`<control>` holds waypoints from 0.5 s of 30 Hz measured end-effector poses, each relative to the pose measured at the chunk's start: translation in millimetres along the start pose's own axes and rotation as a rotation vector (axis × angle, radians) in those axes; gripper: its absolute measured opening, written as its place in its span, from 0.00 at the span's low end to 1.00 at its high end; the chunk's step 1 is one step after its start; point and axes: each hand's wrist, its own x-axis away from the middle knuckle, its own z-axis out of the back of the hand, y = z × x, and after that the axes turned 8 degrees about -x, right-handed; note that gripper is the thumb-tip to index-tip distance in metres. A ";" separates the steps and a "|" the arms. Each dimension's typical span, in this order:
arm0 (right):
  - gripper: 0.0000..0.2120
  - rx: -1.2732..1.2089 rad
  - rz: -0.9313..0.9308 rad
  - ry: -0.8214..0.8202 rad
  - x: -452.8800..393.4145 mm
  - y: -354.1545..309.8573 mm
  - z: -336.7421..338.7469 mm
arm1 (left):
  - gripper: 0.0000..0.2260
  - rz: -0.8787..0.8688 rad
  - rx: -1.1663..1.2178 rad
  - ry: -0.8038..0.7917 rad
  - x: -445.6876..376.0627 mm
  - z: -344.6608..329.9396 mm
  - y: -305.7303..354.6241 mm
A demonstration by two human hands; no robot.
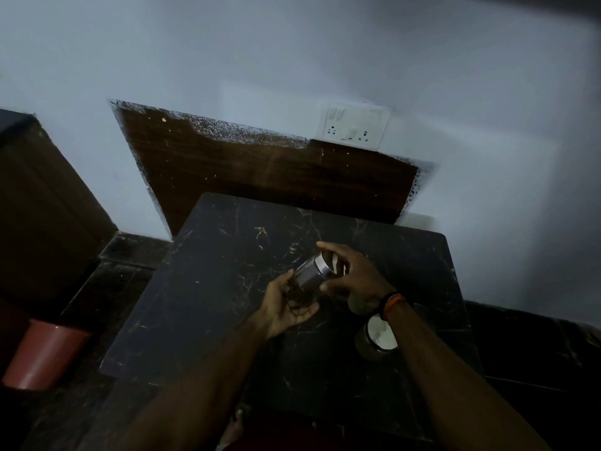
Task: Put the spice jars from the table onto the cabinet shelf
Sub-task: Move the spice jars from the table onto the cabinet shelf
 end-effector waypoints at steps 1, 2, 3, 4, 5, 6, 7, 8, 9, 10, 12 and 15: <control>0.42 -0.046 0.000 0.014 -0.7 0.4 0.1 | 0.25 -0.025 0.027 -0.005 1.2 -0.8 1.0; 0.41 -0.097 -0.003 0.032 -1.3 1.3 0.0 | 0.24 -0.050 0.051 -0.015 2.6 -1.4 2.1; 0.41 -0.152 -0.013 0.057 -2.4 2.0 -0.4 | 0.24 -0.073 0.081 -0.032 3.9 -2.0 3.5; 0.39 -0.200 -0.026 0.083 -3.2 2.4 -1.1 | 0.23 -0.093 0.103 -0.054 5.8 -3.4 4.8; 0.38 -0.243 -0.035 0.107 -5.6 2.5 -2.0 | 0.23 -0.115 0.109 -0.080 7.5 -5.5 6.8; 0.36 -0.270 -0.045 0.129 -8.1 3.1 -2.3 | 0.23 -0.141 0.094 -0.103 9.2 -8.2 8.3; 0.35 -0.299 -0.049 0.147 -10.2 2.7 -2.9 | 0.23 -0.172 0.066 -0.126 11.4 -11.7 9.1; 0.34 -0.326 -0.051 0.173 -12.8 0.9 -2.5 | 0.22 -0.206 0.030 -0.146 13.0 -16.3 10.8; 0.34 -0.365 -0.049 0.199 -14.6 -0.1 -3.1 | 0.23 -0.239 -0.004 -0.167 14.1 -20.3 11.7; 0.34 -0.400 -0.044 0.232 -15.7 -3.6 -3.5 | 0.24 -0.272 -0.036 -0.184 15.2 -24.7 13.3; 0.36 -0.451 -0.051 0.306 -18.6 -7.8 -3.6 | 0.30 -0.326 -0.082 -0.197 17.6 -32.9 16.9; 0.40 -0.557 -0.056 0.361 -22.1 -13.6 -2.0 | 0.31 -0.390 -0.114 -0.208 20.3 -43.9 21.3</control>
